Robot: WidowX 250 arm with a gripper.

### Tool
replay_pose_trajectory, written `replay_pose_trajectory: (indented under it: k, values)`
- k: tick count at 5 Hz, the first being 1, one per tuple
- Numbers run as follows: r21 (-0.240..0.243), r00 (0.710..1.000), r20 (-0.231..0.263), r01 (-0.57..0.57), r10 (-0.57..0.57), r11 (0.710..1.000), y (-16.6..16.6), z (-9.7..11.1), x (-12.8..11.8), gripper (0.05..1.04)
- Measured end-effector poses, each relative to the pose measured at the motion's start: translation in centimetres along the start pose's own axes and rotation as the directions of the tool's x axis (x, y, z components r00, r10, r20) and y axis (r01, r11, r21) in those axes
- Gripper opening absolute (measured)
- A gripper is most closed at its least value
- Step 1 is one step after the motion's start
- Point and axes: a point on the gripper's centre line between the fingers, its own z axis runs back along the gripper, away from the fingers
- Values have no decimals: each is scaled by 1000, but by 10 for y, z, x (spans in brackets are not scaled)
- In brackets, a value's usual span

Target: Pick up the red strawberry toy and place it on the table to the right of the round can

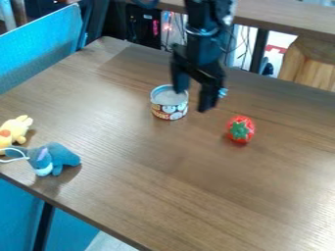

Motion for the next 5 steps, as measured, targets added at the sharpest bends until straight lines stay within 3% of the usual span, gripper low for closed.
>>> replay_pose_trajectory:
  k: [1, 2, 3, 4, 5]
  values:
    - [108, 988, -136, -54, 68, 993, 28, -1, -29, 1006]
    - [110, 974, -201, -84, 105, 990, 67, -6, -58, 1006]
    - [87, 970, -214, -96, 113, 992, 105, -11, -85, 1007]
    - [28, 958, -264, -107, 111, 994, 111, -22, -100, 1006]
    - [36, 947, -302, -101, 107, 994, 109, -31, -110, 1006]
